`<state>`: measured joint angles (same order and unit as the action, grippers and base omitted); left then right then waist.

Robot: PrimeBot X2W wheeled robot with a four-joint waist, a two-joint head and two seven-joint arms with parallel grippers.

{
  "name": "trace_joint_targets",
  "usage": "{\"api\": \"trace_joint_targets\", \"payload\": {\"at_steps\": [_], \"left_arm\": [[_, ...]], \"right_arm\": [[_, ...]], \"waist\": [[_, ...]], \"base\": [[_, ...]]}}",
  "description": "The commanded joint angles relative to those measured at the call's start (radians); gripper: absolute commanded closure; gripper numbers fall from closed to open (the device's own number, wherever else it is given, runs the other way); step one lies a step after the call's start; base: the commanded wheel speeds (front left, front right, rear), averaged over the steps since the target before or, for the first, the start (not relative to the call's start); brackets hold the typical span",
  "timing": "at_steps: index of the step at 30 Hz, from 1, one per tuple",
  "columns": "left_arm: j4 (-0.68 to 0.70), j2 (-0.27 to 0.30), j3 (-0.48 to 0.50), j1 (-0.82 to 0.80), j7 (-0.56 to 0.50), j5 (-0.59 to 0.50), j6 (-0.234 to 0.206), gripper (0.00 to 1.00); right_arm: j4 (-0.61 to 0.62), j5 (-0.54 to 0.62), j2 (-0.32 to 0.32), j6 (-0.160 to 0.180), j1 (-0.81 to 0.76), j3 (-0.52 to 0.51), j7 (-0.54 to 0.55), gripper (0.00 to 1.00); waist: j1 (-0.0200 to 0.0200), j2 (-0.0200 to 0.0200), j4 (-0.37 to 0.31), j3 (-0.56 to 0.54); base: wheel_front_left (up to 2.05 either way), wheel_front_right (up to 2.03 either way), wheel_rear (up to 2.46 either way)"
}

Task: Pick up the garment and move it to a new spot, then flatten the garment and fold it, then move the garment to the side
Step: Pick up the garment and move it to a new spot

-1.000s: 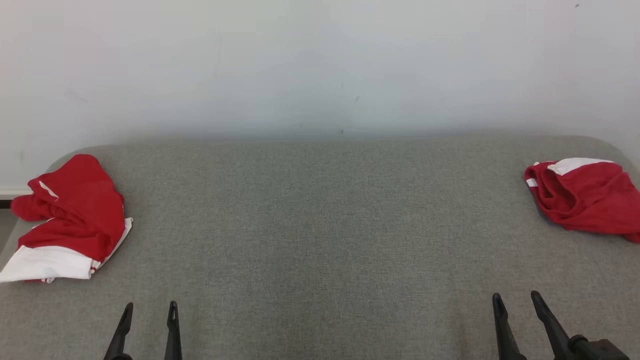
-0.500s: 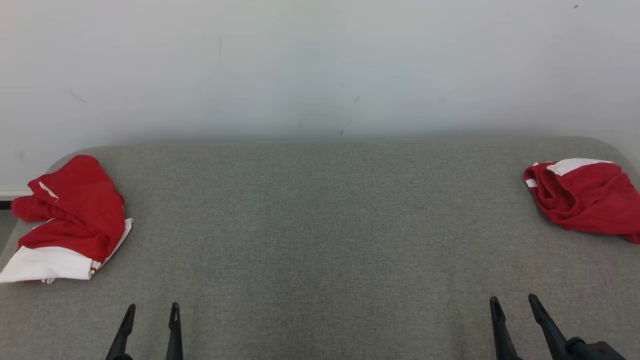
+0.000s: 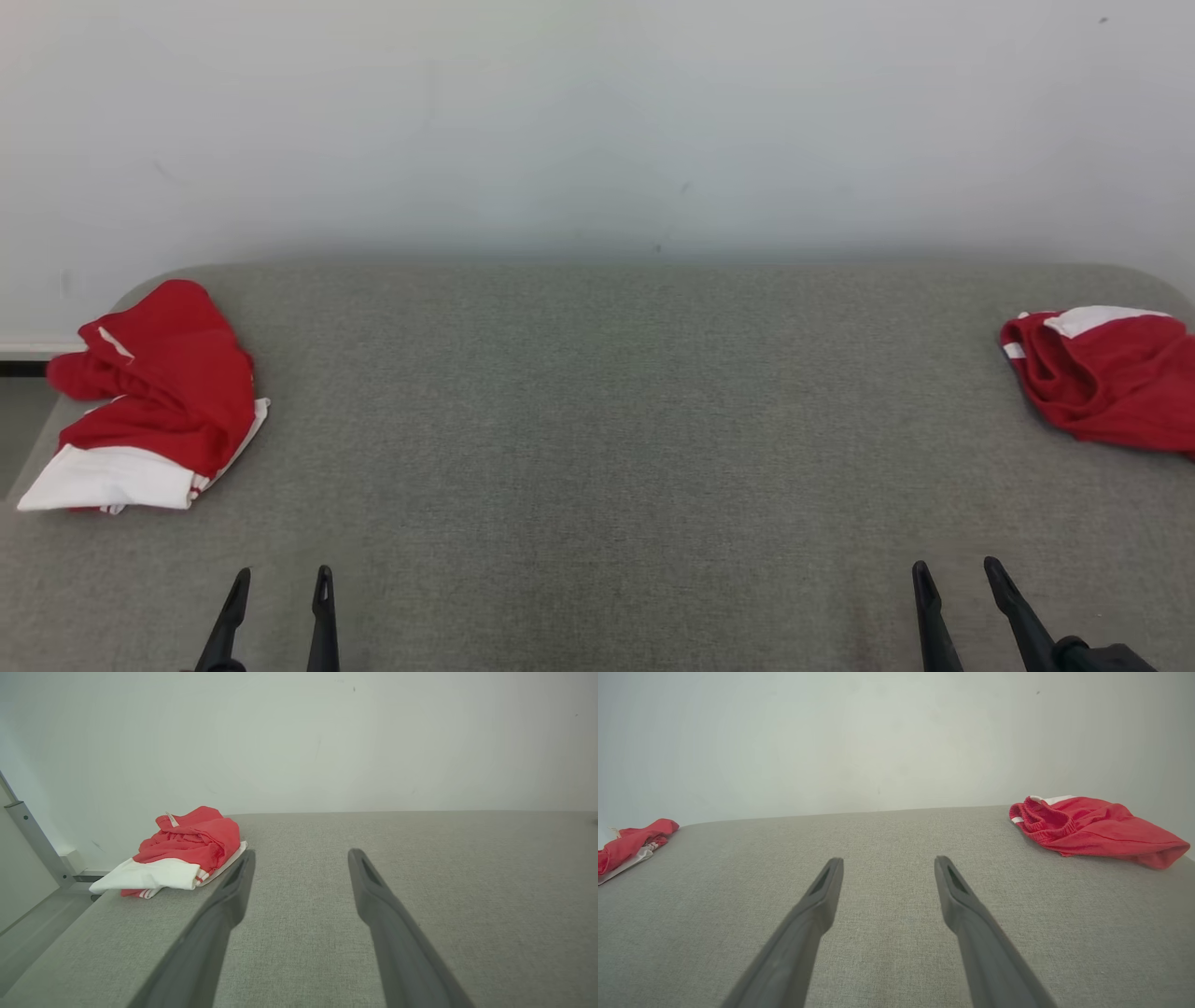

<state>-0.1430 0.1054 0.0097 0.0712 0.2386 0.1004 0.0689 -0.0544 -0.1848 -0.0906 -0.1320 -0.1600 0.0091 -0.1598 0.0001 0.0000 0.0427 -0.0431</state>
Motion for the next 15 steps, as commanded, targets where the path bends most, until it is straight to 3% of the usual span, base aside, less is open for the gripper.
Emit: {"api": "trace_joint_targets", "payload": {"at_steps": [1, 15], "left_arm": [[0.002, 0.007, 0.002, -0.005, -0.003, 0.005, -0.006, 0.00], [0.028, 0.031, 0.001, 0.002, -0.040, 0.014, -0.017, 0.00]], "right_arm": [[-0.004, -0.006, 0.006, 0.002, -0.010, 0.004, -0.008, 0.00], [-0.038, -0.016, 0.025, 0.002, -0.016, 0.004, -0.032, 0.00]], "waist": [[-0.0001, 0.0000, 0.021, 0.000], [-0.0001, 0.0000, 0.224, 0.002]], "base": [[0.00, 0.00, 0.00], [0.00, 0.00, 0.00]]}}
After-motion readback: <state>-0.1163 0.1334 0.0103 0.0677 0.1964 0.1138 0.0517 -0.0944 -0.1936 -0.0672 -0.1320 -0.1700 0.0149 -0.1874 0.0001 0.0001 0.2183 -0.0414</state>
